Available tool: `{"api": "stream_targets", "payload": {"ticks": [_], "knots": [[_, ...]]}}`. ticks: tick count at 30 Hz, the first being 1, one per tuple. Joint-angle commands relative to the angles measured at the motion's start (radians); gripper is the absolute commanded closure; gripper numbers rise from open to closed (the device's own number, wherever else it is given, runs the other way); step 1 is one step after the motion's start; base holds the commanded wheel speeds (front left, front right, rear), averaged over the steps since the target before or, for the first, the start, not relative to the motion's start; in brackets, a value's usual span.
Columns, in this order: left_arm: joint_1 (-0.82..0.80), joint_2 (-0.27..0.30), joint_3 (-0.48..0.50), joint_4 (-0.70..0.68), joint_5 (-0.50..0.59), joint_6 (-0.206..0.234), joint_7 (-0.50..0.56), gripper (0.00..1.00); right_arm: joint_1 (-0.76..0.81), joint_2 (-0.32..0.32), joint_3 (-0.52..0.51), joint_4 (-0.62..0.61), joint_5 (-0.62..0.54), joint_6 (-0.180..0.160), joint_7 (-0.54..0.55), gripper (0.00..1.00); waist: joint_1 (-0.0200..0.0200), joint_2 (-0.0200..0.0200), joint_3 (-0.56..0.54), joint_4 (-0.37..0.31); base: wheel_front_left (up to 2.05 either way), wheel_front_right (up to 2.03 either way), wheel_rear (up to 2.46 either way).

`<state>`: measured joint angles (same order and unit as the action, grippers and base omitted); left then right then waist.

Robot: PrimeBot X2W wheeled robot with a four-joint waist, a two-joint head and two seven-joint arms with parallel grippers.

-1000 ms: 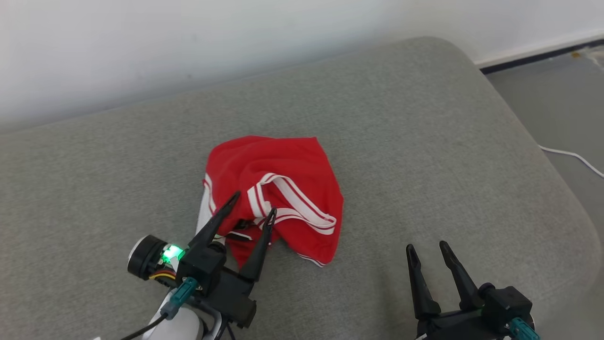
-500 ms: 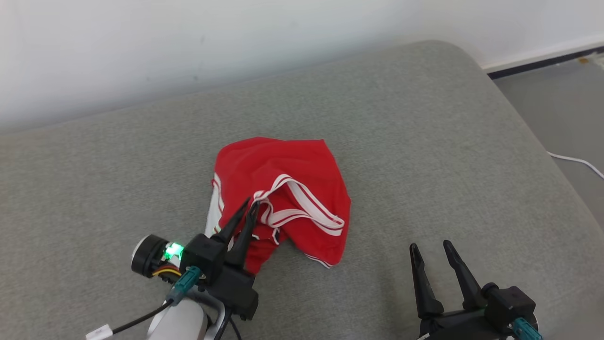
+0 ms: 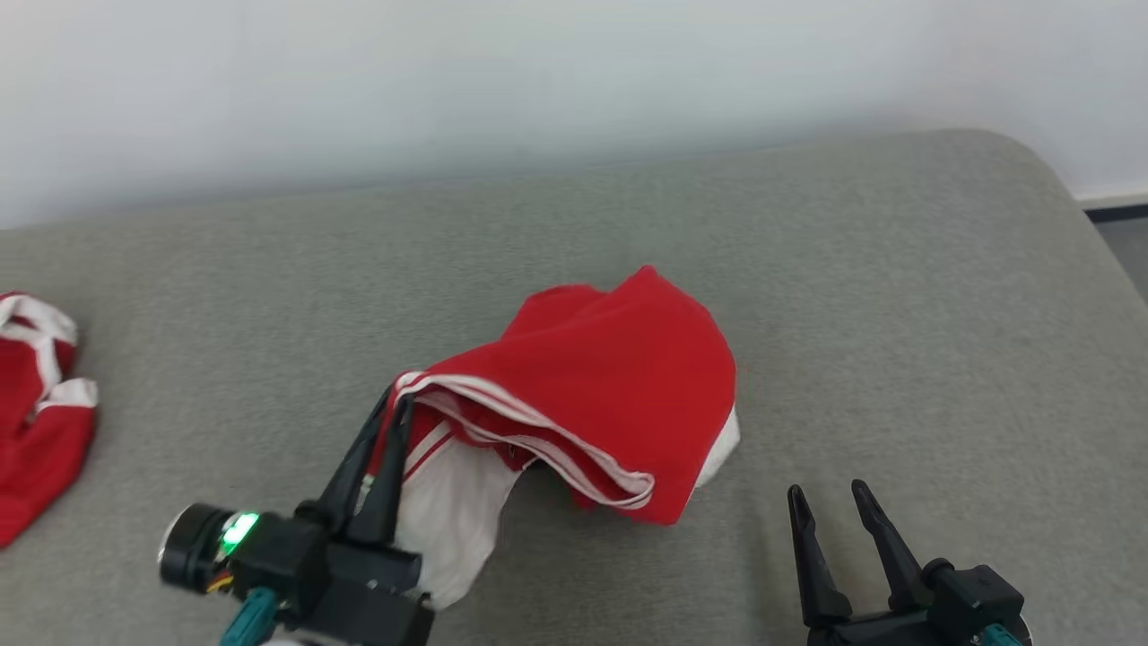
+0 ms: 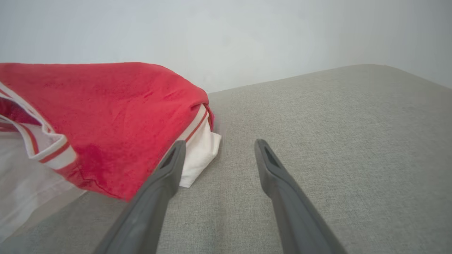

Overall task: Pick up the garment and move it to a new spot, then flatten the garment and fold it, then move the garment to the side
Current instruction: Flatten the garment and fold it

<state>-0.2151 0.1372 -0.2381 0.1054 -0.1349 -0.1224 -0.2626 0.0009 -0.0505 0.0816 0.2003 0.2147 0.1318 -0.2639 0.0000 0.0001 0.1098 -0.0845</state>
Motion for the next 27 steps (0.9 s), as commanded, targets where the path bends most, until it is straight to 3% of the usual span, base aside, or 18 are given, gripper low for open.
{"api": "stream_targets", "payload": {"ticks": [1,6,12,21,27], "knots": [[0.043,0.007,0.026,-0.022,-0.006,0.009,-0.003,1.0,0.006,0.001,0.001,-0.001,-0.009,-0.002,-0.001,0.0,0.0,-0.0001,-0.021,0.084,0.0,0.0,0.0],[0.141,0.02,0.116,-0.016,-0.019,0.017,-0.003,1.0,0.006,0.001,0.012,0.0,-0.011,-0.002,-0.001,0.0,0.0,-0.0001,-0.024,0.125,0.0,0.0,0.0],[0.197,0.013,0.226,0.048,-0.038,0.012,-0.003,1.0,-0.006,0.0,0.018,0.004,-0.018,-0.002,-0.001,0.0,0.0,-0.0001,-0.023,0.106,0.0,0.0,0.0],[0.16,-0.009,0.277,0.172,-0.023,-0.002,-0.003,1.0,0.004,0.001,0.013,0.008,-0.025,-0.002,-0.001,0.0,0.0,-0.0001,-0.027,0.063,0.0,0.0,0.0],[0.078,0.033,0.285,0.163,0.004,-0.009,-0.003,1.0,-0.006,0.001,0.013,0.004,-0.03,-0.002,-0.001,0.0,0.0,-0.0001,-0.024,0.051,0.0,0.0,0.0]]}}
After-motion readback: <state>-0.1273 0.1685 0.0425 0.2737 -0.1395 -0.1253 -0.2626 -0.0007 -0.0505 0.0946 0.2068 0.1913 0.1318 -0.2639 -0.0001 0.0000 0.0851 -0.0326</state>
